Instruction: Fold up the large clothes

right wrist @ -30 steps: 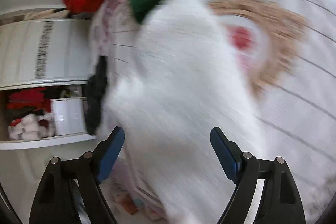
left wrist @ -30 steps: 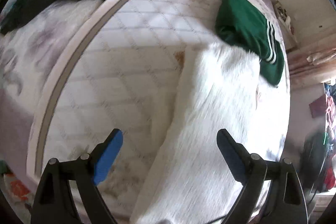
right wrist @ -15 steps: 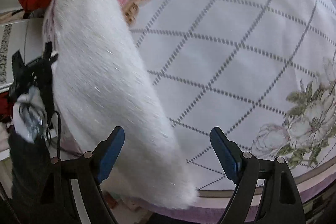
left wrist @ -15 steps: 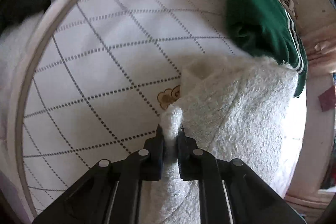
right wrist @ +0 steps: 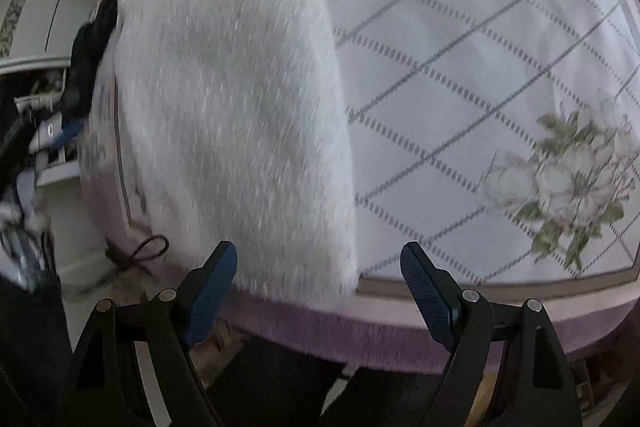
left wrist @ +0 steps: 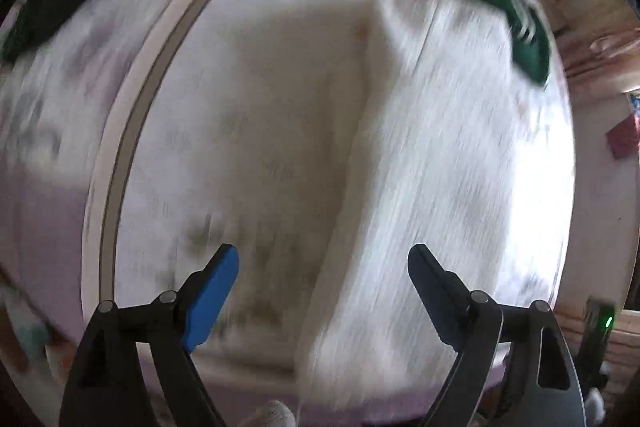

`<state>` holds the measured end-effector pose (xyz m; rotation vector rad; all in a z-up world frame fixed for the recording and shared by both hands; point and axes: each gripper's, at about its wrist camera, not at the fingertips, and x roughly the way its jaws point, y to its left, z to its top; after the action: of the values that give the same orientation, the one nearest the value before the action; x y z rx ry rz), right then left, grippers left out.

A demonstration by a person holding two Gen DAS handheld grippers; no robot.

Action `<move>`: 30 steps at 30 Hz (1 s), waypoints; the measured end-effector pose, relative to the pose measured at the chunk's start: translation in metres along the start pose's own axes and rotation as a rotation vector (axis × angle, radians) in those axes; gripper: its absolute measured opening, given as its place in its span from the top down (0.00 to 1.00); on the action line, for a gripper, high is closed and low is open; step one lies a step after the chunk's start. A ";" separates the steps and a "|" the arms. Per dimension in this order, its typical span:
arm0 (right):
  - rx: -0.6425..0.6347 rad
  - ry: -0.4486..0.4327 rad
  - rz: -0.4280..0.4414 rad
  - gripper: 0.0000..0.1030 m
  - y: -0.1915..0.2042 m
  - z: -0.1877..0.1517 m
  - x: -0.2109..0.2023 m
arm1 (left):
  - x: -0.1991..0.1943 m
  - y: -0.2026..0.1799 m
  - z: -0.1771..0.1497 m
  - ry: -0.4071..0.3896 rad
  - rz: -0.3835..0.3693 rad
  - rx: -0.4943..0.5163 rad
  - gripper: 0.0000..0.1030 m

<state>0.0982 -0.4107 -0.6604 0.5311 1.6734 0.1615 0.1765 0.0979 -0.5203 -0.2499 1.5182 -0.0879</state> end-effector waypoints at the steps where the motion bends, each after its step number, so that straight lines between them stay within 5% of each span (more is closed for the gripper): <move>1: 0.002 0.015 -0.009 0.17 0.004 0.002 0.002 | 0.004 0.003 -0.014 0.025 0.017 -0.012 0.16; 7: 0.041 0.026 -0.092 0.17 -0.002 0.013 0.033 | 0.059 0.008 -0.072 0.154 0.101 -0.065 0.16; 10: 0.121 0.031 -0.057 0.17 -0.017 0.027 0.056 | 0.078 0.005 -0.079 0.162 0.058 -0.125 0.18; 11: 0.139 0.035 -0.044 0.17 -0.020 0.030 0.061 | 0.079 0.004 -0.079 0.139 0.034 -0.143 0.39; 12: 0.179 0.036 -0.007 0.18 -0.027 0.031 0.068 | 0.078 0.004 -0.079 0.116 0.006 -0.158 0.80; 13: 0.208 0.032 0.020 0.21 -0.031 0.031 0.071 | 0.079 0.004 -0.078 0.107 0.004 -0.161 0.80; 15: 0.246 0.021 0.093 0.66 -0.037 0.029 0.074 | 0.080 0.006 -0.077 0.079 0.013 -0.138 0.83; 17: 0.300 -0.013 0.084 0.72 -0.050 0.024 0.070 | 0.089 0.014 -0.077 0.084 -0.001 -0.130 0.82; 22: 0.235 0.039 0.090 0.69 -0.054 0.031 0.060 | 0.072 0.015 -0.068 0.127 -0.058 -0.073 0.78; 25: 0.219 0.022 0.165 0.49 -0.071 0.030 0.045 | 0.060 0.018 -0.055 0.100 -0.111 -0.063 0.61; 26: 0.216 0.017 0.169 0.35 -0.078 0.032 0.042 | 0.062 0.019 -0.050 0.081 -0.115 -0.060 0.53; 30: 0.200 0.034 0.287 0.25 -0.102 0.049 0.055 | 0.091 0.025 -0.021 0.067 -0.178 -0.058 0.53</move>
<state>0.1153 -0.4861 -0.7596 0.9247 1.6493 0.2137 0.1584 0.1007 -0.6148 -0.4316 1.5640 -0.1956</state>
